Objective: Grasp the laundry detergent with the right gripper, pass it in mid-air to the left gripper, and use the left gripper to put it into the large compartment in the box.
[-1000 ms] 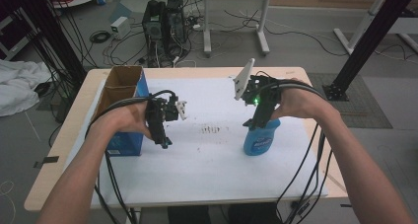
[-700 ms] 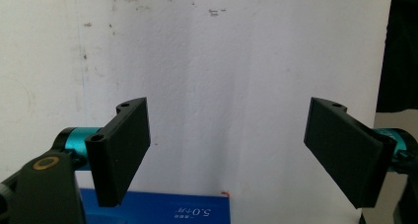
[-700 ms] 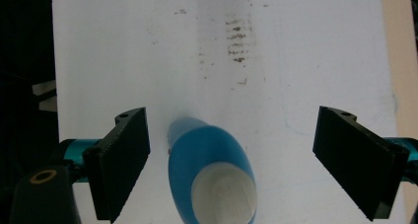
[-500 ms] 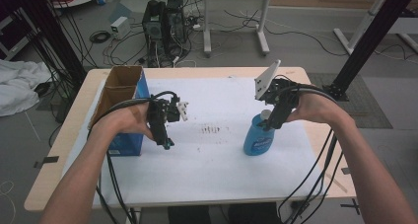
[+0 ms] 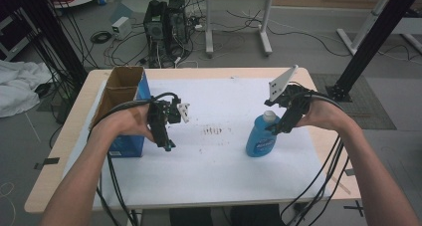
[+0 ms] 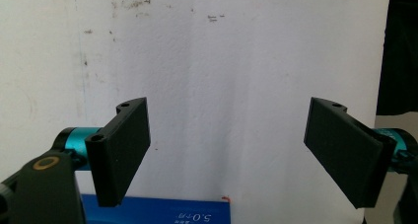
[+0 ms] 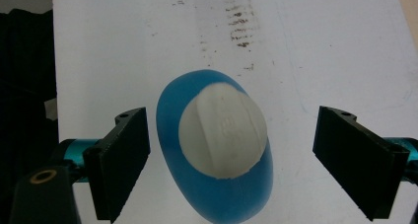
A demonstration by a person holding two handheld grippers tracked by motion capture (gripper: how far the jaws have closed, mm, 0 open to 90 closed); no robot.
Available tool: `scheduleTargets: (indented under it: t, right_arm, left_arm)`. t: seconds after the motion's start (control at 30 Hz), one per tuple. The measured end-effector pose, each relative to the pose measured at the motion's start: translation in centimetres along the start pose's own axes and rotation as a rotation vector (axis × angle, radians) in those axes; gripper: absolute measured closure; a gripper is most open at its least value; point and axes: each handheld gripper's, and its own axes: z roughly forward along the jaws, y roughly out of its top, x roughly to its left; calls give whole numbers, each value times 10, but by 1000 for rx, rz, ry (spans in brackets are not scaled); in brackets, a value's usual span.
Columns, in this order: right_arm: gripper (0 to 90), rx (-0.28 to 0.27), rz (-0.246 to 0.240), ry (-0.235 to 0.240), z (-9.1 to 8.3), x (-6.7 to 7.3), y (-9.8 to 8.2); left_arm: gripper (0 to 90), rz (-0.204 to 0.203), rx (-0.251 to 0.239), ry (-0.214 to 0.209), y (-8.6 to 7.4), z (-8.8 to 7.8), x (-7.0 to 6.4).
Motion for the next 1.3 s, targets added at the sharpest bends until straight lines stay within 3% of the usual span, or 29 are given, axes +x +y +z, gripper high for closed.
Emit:
scheduleTargets:
  t: [0.07,0.1,0.13,0.17,0.2,0.23,0.37,0.53,0.57,0.7,1.3]
  right_arm:
    - [133,-1,-3,4,0,-1,-1]
    - [133,-24,-2,15,0,-2,-6]
    - [133,-100,-54,24,3,-5,-10]
    - [133,-99,-62,32,2,-6,-13]
    - [133,-59,15,56,-1,0,-16]
    - [133,-84,-9,33,0,-2,-18]
    - [133,-116,6,38,4,-2,-28]
    - [135,-133,17,74,10,-2,-37]
    - [135,-146,1,75,12,-3,-38]
    - [135,-144,24,93,17,-2,-41]
    - [159,-198,38,138,42,-2,-56]
  left_arm:
    - [178,1,-4,6,0,0,0]
    - [178,24,18,3,1,-2,1]
    - [178,-51,-48,3,-1,3,-5]
    - [178,-42,-40,3,-1,2,-4]
    - [178,-39,-38,3,-1,2,-4]
    - [178,-40,-38,5,-2,3,-4]
    - [178,-44,-34,3,-2,3,-5]
    - [178,-50,-39,-1,-2,4,-6]
    - [178,-47,-29,2,-1,3,-6]
    - [178,-51,-33,-4,-1,6,-6]
    - [178,-52,-35,-5,-4,6,-7]
